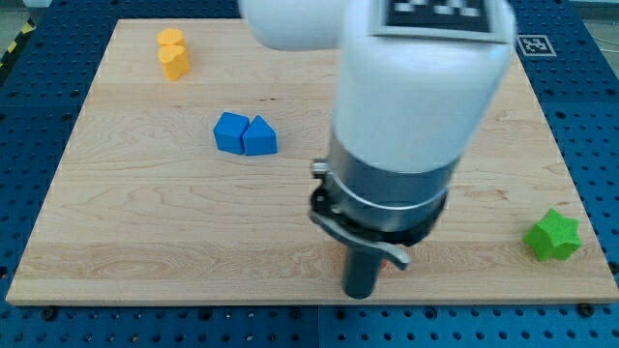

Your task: Move the red circle into the red star

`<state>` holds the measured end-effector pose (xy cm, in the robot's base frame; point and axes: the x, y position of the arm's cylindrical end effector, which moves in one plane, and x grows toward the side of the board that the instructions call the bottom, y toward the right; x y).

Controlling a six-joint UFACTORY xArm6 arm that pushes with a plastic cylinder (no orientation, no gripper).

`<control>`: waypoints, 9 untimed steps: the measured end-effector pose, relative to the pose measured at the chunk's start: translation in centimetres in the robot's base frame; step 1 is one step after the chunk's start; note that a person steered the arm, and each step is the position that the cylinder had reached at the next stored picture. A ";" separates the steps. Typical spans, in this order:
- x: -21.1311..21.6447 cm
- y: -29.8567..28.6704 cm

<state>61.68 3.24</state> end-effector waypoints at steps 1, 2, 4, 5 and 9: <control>-1.0 0.5; -1.9 1.6; -2.5 1.8; -3.8 2.0; -6.5 2.5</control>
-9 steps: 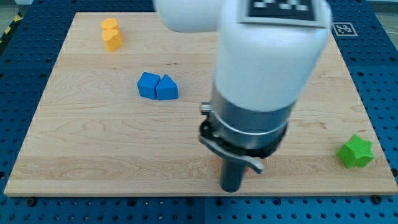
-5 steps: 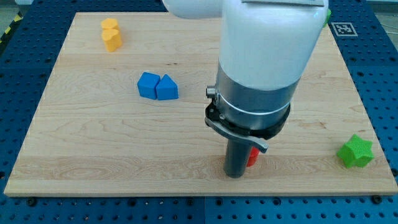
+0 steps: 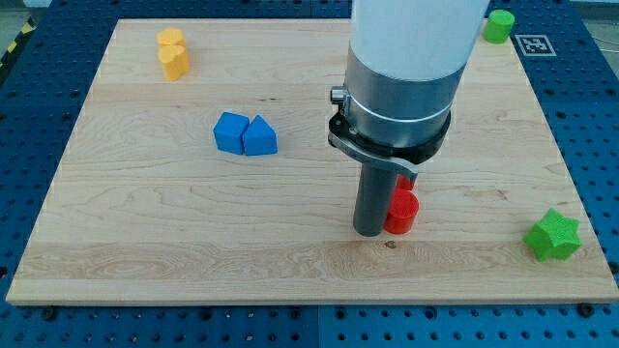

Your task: Move the red circle into the red star

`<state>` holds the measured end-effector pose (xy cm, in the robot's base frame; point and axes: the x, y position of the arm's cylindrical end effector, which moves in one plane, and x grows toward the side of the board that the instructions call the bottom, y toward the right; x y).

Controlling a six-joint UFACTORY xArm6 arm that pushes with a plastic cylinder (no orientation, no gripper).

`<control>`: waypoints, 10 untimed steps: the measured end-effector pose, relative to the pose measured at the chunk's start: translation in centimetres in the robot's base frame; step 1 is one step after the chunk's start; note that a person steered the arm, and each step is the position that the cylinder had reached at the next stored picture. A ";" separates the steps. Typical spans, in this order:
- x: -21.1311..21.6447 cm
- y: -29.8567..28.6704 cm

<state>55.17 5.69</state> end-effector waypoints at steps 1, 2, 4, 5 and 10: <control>2.4 -0.2; 4.0 1.4; 3.0 5.1; 1.1 5.0; 3.2 6.5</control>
